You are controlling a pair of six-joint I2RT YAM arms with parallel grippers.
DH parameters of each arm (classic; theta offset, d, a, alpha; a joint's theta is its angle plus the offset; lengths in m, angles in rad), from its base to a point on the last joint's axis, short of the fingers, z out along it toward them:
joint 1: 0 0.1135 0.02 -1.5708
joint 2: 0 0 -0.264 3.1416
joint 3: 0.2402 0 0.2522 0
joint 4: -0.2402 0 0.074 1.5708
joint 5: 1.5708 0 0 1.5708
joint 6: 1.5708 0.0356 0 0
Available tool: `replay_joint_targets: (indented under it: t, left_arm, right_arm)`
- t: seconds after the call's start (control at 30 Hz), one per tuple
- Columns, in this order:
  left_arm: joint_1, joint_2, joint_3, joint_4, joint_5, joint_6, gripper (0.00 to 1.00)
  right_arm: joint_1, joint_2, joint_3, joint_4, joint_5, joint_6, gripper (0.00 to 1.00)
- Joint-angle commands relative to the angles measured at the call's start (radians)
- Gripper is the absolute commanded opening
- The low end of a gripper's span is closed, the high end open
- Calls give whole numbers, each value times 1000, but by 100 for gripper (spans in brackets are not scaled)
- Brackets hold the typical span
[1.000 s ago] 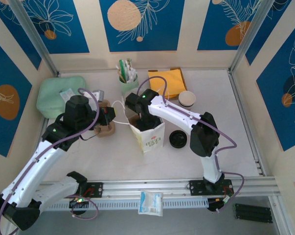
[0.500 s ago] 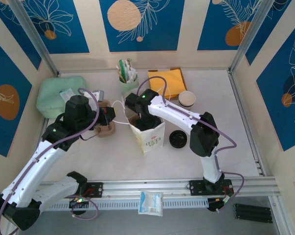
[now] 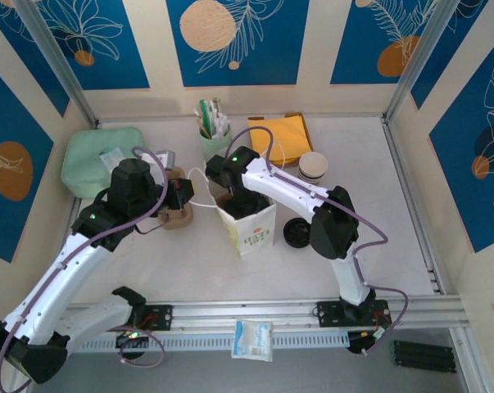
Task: Pack the takeout coffee
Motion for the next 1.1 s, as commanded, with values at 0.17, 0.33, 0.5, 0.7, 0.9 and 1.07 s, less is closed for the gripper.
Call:
replay_joint_targets:
  t: [0.17, 0.33, 0.5, 0.7, 0.9, 1.07]
  left_arm:
    - [8, -1, 33, -11, -15, 0, 2]
    - [7, 1, 34, -13, -16, 2, 2]
    - [7, 3, 35, -16, -20, 4, 2]
    - [7, 2, 35, -20, -23, 6, 2]
    - [7, 1, 35, -24, -26, 8, 2]
    - [7, 5, 35, -24, -28, 9, 2]
  right_arm:
    - [2, 40, 34, -6, 58, -5, 82]
    - [1, 35, 67, -14, 46, -9, 84]
    - [0, 35, 107, -23, 8, -23, 86]
    - [-1, 36, 134, -35, -17, -32, 88]
    - [2, 33, 159, -52, -21, -37, 93]
    - [4, 33, 184, -65, -27, -41, 95]
